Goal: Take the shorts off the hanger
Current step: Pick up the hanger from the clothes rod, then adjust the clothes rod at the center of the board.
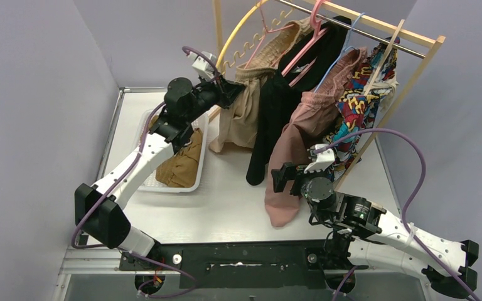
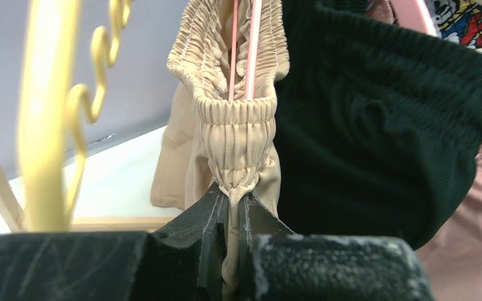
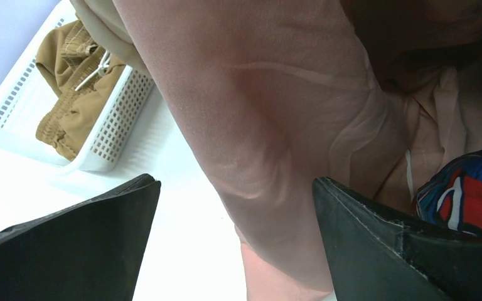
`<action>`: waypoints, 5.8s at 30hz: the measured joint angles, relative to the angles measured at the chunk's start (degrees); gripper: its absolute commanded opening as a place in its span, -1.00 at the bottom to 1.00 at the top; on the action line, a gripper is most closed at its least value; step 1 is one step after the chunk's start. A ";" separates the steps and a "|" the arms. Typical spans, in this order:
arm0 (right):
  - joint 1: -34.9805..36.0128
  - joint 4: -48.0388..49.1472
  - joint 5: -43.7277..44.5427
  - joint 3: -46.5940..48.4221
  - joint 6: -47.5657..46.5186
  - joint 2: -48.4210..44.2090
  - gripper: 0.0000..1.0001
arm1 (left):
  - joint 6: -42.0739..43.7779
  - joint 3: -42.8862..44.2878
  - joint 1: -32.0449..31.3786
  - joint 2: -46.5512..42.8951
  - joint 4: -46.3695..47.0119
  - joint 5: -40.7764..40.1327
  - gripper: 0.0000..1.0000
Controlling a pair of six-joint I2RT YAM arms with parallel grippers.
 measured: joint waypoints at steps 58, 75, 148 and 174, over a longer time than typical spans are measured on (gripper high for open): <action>-4.00 -31.21 -12.72 -6.29 31.61 -0.72 0.99 | -2.03 -27.74 4.26 -22.51 -6.32 6.78 -1.00; -4.79 -33.11 -7.37 -8.00 39.93 13.11 0.95 | -2.51 -27.74 4.00 -23.39 -7.69 6.78 -1.00; -65.92 -7.69 -45.68 -10.75 -0.50 -1.77 0.98 | -4.52 -31.10 2.54 -34.12 -15.06 7.02 -1.00; -65.94 -10.84 -88.89 6.73 -9.33 -15.72 0.67 | -6.67 -37.00 2.54 -43.19 -18.78 6.97 -1.00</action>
